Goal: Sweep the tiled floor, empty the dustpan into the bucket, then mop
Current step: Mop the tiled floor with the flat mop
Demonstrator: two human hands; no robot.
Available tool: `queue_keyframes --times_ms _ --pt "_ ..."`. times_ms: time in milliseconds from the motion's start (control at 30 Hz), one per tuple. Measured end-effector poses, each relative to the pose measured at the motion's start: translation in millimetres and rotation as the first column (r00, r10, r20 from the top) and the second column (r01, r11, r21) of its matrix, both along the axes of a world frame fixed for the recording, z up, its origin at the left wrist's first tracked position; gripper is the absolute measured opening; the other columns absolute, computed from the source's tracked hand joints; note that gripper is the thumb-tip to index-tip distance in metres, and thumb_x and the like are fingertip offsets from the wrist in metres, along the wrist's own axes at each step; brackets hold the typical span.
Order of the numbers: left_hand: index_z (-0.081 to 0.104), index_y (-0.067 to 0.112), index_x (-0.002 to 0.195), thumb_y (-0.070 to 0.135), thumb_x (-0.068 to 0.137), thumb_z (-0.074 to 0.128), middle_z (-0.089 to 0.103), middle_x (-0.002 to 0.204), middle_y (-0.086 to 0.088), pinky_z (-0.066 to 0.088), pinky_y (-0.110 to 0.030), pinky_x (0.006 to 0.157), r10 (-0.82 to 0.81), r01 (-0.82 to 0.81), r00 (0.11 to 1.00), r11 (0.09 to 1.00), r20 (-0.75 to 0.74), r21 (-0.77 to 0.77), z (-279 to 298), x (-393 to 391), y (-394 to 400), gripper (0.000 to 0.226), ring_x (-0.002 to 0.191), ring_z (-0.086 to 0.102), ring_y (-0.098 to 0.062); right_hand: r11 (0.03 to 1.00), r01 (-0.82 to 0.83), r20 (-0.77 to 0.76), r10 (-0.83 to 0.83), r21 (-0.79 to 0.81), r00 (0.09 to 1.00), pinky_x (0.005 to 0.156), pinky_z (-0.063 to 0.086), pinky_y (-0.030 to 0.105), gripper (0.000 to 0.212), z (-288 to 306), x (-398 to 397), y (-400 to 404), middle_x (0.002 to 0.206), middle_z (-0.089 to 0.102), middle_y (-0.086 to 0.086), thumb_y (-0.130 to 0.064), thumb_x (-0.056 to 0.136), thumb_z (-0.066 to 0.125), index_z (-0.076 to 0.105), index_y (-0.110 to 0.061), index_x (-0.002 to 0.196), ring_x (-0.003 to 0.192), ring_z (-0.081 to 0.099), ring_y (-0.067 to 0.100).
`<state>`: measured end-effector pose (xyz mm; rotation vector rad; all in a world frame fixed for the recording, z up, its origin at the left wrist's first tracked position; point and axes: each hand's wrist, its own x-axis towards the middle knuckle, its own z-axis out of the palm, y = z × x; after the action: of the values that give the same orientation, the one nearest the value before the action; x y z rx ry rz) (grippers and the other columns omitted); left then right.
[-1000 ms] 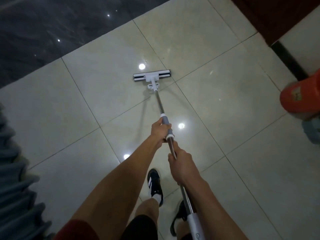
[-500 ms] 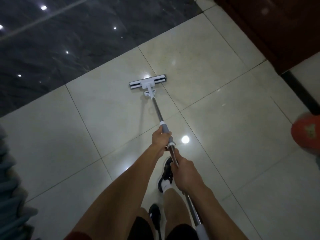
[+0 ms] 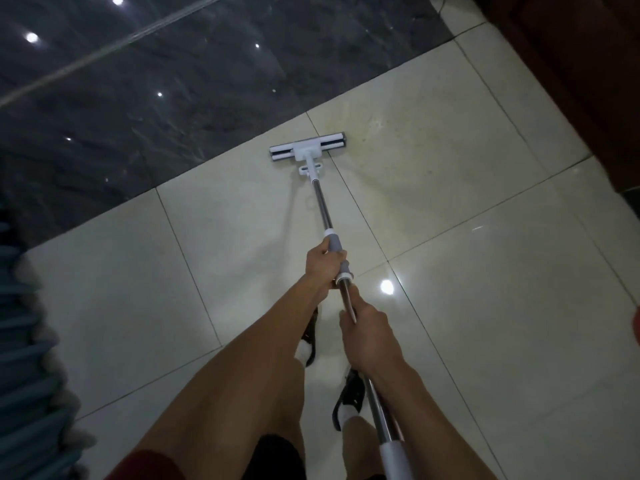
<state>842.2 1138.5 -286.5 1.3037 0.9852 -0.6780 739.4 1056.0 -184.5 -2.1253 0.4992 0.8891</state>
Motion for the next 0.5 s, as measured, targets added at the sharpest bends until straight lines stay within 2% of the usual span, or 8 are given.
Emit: queue_keyframes --times_ms 67,167,233,333,367,400,500 --pt "0.054 0.02 0.144 -0.001 0.093 0.066 0.066 0.101 -0.017 0.062 -0.049 0.077 -0.012 0.012 1.0 1.0 0.005 0.003 -3 32 10 0.056 0.073 0.064 -0.027 1.0 0.021 0.008 -0.021 0.003 1.0 0.069 0.054 0.023 0.05 -4 31 10 0.088 0.064 0.003 -0.025 0.105 0.042 0.028 -0.033 0.152 0.074 0.064 0.012" --pt "0.054 0.017 0.143 0.001 0.093 0.066 0.067 0.101 -0.015 0.061 -0.043 0.071 -0.022 0.022 0.999 1.0 0.027 0.005 -8 86 28 0.054 0.071 0.064 -0.025 0.999 0.045 0.018 -0.045 0.014 0.999 0.071 0.059 0.033 0.051 -10 84 29 0.084 0.063 0.005 -0.026 0.104 0.043 0.028 -0.037 0.152 0.074 0.066 0.018" --pt "0.058 0.015 0.138 0.002 0.094 0.066 0.067 0.096 -0.014 0.062 -0.046 0.074 -0.036 0.035 0.998 0.999 0.046 0.018 -11 125 40 0.046 0.07 0.064 -0.025 0.998 0.055 0.038 -0.056 0.023 0.998 0.072 0.059 0.037 0.05 -15 121 41 0.081 0.063 0.005 -0.025 0.103 0.044 0.032 -0.034 0.151 0.073 0.066 0.02" --pt "0.067 0.014 0.1 0.003 0.096 0.065 0.065 0.086 -0.011 0.061 -0.052 0.084 -0.06 0.057 0.996 0.998 0.068 0.04 -14 180 55 0.012 0.069 0.063 -0.024 0.997 0.067 0.065 -0.069 0.034 0.995 0.071 0.06 0.039 0.047 -19 177 57 0.081 0.062 0.005 -0.024 0.103 0.046 0.037 -0.033 0.148 0.07 0.064 0.02" --pt "0.064 0.017 0.091 0.003 0.096 0.065 0.064 0.085 -0.011 0.061 -0.054 0.086 -0.07 0.068 0.996 0.997 0.063 0.043 -16 198 60 0.015 0.069 0.062 -0.024 0.997 0.072 0.07 -0.074 0.034 0.995 0.07 0.06 0.041 0.046 -21 194 61 0.082 0.062 0.005 -0.024 0.102 0.046 0.038 -0.033 0.147 0.07 0.064 0.021" --pt "0.063 0.018 0.089 0.003 0.096 0.065 0.064 0.085 -0.011 0.06 -0.055 0.087 -0.081 0.078 0.995 0.996 0.063 0.046 -18 214 64 0.016 0.071 0.063 -0.025 0.997 0.073 0.072 -0.075 0.031 0.995 0.07 0.061 0.043 0.045 -23 209 66 0.085 0.063 0.006 -0.025 0.102 0.046 0.039 -0.033 0.146 0.072 0.065 0.023" --pt "0.064 0.015 0.102 0.006 0.096 0.065 0.065 0.093 -0.014 0.059 -0.057 0.088 -0.112 0.11 0.992 0.993 0.064 0.045 -20 252 74 0.011 0.08 0.065 -0.029 0.998 0.063 0.069 -0.064 0.022 0.996 0.073 0.061 0.048 0.043 -29 244 75 0.095 0.065 0.01 -0.027 0.102 0.046 0.041 -0.03 0.145 0.081 0.068 0.03"
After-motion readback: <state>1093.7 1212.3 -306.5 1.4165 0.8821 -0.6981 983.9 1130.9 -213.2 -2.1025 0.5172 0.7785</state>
